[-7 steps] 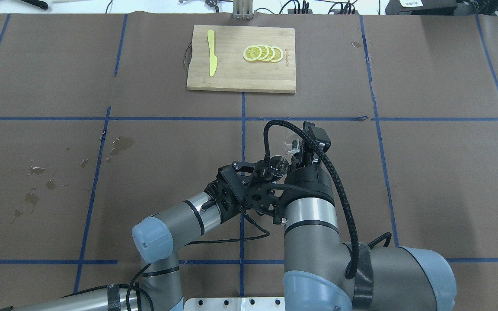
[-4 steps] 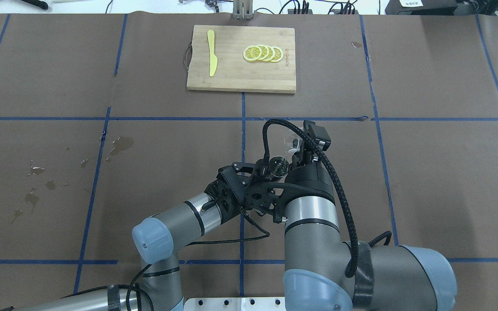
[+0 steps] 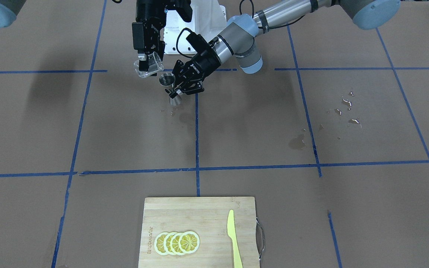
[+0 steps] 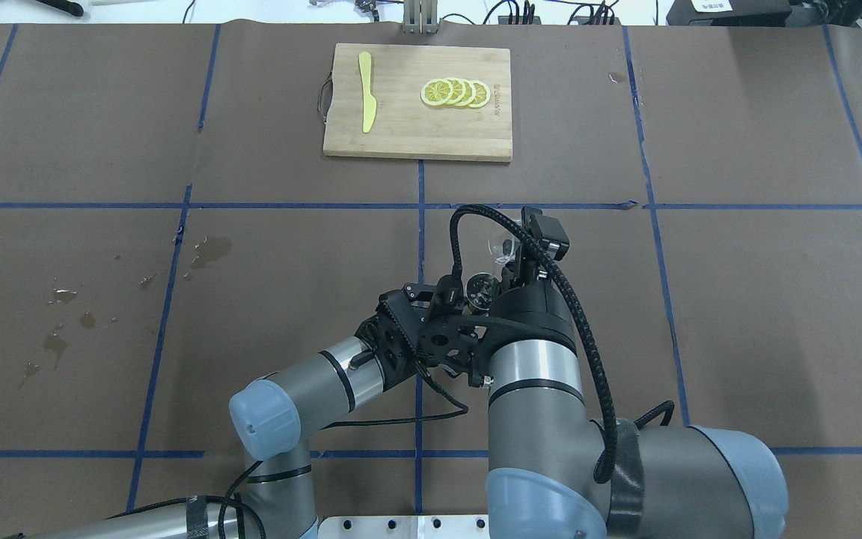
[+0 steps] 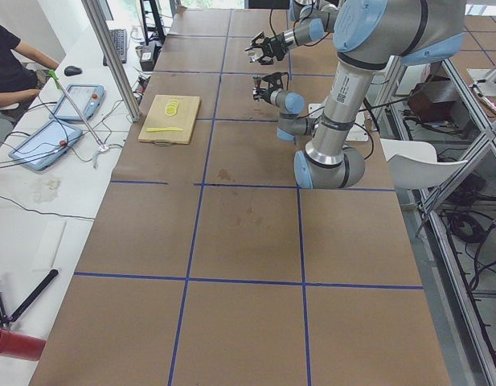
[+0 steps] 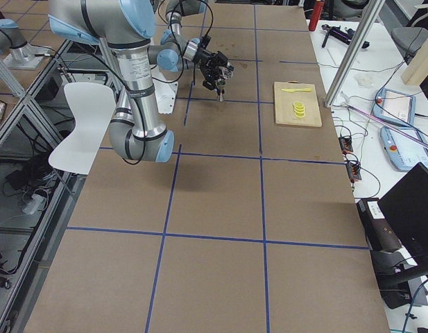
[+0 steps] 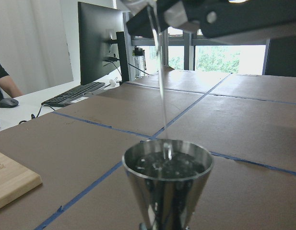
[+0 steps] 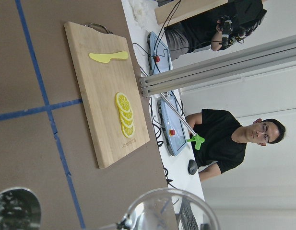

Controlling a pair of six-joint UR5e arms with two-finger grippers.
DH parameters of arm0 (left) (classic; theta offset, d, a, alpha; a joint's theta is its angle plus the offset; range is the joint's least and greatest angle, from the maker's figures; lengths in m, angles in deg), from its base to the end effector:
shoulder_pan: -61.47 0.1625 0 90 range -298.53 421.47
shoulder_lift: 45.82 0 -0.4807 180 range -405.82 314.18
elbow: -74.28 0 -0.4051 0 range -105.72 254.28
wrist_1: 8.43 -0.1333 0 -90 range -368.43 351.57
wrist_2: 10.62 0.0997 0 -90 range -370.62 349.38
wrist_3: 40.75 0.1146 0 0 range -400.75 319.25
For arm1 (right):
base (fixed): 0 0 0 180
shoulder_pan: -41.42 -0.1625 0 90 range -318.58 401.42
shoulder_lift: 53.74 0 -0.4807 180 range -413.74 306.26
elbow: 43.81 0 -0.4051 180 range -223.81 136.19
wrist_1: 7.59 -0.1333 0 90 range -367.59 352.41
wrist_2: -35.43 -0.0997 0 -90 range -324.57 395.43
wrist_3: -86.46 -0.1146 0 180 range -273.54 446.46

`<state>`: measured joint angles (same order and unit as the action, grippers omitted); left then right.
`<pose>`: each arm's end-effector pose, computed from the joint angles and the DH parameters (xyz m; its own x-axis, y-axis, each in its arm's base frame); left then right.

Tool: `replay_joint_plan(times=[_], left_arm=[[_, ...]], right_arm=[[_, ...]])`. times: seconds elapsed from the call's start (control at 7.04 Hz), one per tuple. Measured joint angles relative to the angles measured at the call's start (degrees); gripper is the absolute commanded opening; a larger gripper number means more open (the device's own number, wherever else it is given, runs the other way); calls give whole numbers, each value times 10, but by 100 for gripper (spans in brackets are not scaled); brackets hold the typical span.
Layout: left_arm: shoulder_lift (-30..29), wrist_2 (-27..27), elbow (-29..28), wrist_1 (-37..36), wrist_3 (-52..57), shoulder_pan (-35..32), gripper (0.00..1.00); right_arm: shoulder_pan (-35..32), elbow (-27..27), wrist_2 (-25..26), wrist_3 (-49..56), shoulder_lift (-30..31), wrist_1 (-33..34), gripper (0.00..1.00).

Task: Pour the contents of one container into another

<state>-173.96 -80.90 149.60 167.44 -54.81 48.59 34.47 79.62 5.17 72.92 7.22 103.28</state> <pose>0.6804 -0.3320 0.2495 0.4263 0.8393 -0.3376 0.4394 0.1341 0.8882 -0.5015 -0.2951 0.2005 0.7865 -0.3977 -0.4725 0.5741 0.1888 0.7967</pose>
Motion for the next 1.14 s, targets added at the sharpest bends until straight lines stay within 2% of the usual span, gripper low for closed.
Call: replay_joint_plan(times=[1.14], left_arm=[[0, -1, 0, 0, 0, 0, 0]], right_arm=[[3, -1, 2, 8, -10, 35, 11]])
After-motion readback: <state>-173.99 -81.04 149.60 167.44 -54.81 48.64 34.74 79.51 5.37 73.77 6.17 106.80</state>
